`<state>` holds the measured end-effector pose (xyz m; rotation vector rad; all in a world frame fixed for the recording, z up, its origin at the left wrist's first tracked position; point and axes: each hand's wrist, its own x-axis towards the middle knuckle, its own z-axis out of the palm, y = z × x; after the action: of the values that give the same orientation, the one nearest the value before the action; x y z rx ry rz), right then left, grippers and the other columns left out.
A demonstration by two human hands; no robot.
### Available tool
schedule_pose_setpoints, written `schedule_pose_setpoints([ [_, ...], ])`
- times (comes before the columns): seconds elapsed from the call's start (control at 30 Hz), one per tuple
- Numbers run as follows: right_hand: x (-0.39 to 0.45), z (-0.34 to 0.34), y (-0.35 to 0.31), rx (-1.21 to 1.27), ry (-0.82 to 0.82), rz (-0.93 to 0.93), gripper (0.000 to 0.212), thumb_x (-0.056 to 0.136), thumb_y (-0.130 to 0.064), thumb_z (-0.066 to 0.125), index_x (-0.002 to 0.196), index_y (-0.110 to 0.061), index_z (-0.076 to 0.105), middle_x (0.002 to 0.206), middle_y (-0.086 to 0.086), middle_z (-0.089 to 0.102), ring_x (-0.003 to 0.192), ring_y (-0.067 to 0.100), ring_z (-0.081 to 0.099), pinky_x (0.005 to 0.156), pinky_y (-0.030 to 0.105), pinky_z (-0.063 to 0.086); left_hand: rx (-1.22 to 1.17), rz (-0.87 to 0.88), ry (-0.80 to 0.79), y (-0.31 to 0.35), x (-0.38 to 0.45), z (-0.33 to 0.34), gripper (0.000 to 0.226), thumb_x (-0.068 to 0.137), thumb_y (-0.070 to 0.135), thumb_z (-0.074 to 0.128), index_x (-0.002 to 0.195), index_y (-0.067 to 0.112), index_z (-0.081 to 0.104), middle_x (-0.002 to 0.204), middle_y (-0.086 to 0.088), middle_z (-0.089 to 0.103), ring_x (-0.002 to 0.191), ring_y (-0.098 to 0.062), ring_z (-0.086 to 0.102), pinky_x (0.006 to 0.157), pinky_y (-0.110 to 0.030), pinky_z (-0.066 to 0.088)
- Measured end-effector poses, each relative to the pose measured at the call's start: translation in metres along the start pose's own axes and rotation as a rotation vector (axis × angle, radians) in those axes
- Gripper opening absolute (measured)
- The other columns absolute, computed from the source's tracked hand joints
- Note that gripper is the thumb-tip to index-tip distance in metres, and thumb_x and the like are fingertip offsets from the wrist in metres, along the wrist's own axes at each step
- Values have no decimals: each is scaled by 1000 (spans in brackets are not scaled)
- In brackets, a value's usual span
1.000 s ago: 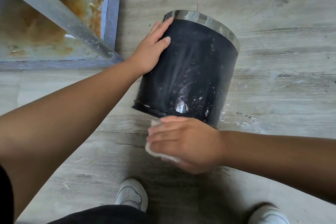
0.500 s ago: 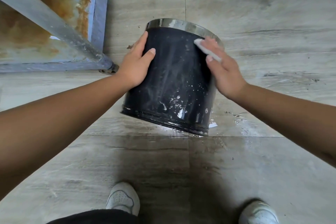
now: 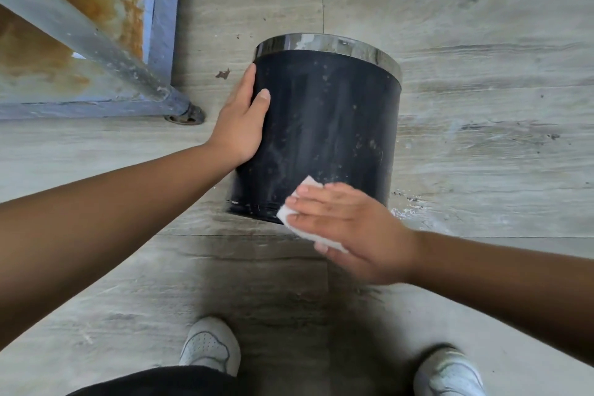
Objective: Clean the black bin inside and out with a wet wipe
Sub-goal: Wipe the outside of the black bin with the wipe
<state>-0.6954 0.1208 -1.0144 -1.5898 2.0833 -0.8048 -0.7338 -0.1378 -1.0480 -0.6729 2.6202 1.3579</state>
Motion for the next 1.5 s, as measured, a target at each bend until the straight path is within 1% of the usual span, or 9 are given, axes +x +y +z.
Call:
schedule_pose_setpoints([
  [0.2, -17, -9, -21, 495, 54, 16, 32, 100, -19, 47, 117, -5, 70, 125, 7, 69, 125, 22, 59, 105, 44, 45, 305, 69, 34, 19, -4, -6, 55, 101, 35, 29, 153, 23, 14, 162, -7, 6, 148, -20, 1, 120, -39, 8],
  [0.4, -5, -64, 28, 1400, 808, 555, 23, 84, -27, 59, 87, -12, 76, 89, 4, 74, 92, 21, 68, 84, 32, 55, 483, 447, -85, 59, -10, -1, 60, 95, 37, 37, 151, 23, 20, 162, -6, 7, 148, -23, 0, 118, -52, 7],
  [0.57, 0, -63, 62, 695, 787, 573, 33, 100, -6, 35, 101, -14, 66, 101, -23, 70, 99, -11, 61, 89, 11, 45, 712, 542, -152, 67, -10, 27, 57, 95, 44, 32, 150, 31, 22, 162, -1, 3, 148, -20, -4, 115, -55, -1],
  [0.7, 1, -9, 45, 501, 478, 450, 37, 102, -10, 37, 135, -8, 54, 150, 7, 42, 149, 23, 25, 123, 33, 16, 735, 503, -151, 58, -2, 23, 56, 96, 46, 30, 150, 36, 19, 162, 1, -1, 148, -19, -7, 115, -53, 0],
  [1.0, -17, 18, 0, 203, 58, 54, 57, 103, -40, 24, 133, -5, 58, 146, 12, 52, 144, 30, 36, 117, 50, 27, 685, 491, -165, 49, 1, 11, 58, 95, 45, 29, 151, 34, 14, 162, 1, -4, 148, -20, -6, 113, -54, 0],
  [1.17, -29, 12, -28, 734, 179, 207, 35, 99, -20, 44, 116, -2, 70, 124, 13, 69, 127, 26, 58, 110, 51, 40, 657, 491, -170, 44, 1, 7, 60, 95, 45, 29, 151, 34, 13, 162, 2, -5, 148, -19, -7, 115, -55, 1],
  [1.27, -31, -3, -30, 1175, 361, 435, 41, 88, -42, 61, 97, -5, 75, 108, 24, 72, 108, 46, 63, 96, 64, 45, 617, 486, -173, 38, 3, 0, 60, 95, 45, 29, 151, 35, 11, 162, 4, -6, 147, -16, -8, 116, -52, 0],
  [1.4, -25, -27, 25, 849, 642, 732, 26, 94, -17, 54, 108, -15, 75, 92, -43, 63, 90, -21, 55, 87, 3, 38, 553, 480, -195, 28, 5, -13, 59, 97, 44, 29, 151, 35, 9, 162, 5, -7, 147, -14, -11, 116, -50, -2],
  [1.5, -5, -39, 50, 731, 701, 585, 41, 102, -19, 37, 119, -36, 70, 134, -23, 58, 132, 0, 48, 114, 27, 34, 517, 484, -204, 22, 6, -20, 59, 98, 45, 29, 152, 32, 9, 162, 4, -7, 147, -14, -11, 117, -51, -2],
])
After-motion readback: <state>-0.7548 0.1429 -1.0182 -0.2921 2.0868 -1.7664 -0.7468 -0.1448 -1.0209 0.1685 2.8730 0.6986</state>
